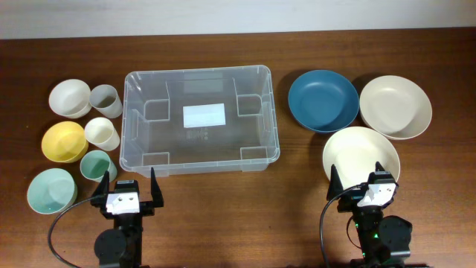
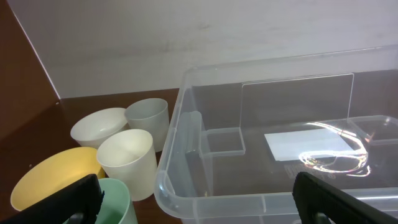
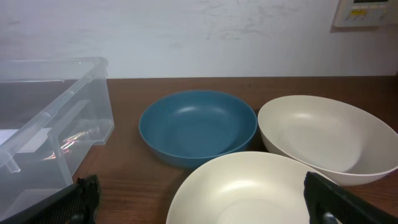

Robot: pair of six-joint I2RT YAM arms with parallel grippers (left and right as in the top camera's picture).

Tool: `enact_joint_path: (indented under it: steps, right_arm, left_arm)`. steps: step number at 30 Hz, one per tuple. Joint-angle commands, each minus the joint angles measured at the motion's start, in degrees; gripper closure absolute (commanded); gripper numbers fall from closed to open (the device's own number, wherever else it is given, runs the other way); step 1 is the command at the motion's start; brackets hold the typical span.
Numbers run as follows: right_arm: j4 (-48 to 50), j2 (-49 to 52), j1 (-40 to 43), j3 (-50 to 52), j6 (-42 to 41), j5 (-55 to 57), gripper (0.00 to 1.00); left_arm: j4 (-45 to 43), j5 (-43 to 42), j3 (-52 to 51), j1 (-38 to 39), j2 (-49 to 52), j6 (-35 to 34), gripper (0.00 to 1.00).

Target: Pack container

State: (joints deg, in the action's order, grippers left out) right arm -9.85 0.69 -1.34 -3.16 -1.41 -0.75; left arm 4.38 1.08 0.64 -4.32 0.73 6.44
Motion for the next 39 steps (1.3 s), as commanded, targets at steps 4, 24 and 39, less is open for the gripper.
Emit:
enact_joint_path:
  steps: [4, 24, 39]
  right_arm:
    - [-0.1, -0.5, -0.5, 0.4, 0.1, 0.1, 0.01]
    - [-0.1, -0.4, -0.5, 0.4, 0.1, 0.1, 0.01]
    - [2.2, -0.1, -0.5, -4.9, -2.0, -9.9, 0.01]
  left_arm:
    - [0.3, 0.2, -0.2, -0.3, -0.3, 0.9, 0.0]
    - [0.3, 0.2, -0.2, -0.3, -0.3, 0.9, 0.0]
    - [0.3, 0.2, -0.2, -0.3, -0.3, 0.9, 0.0]
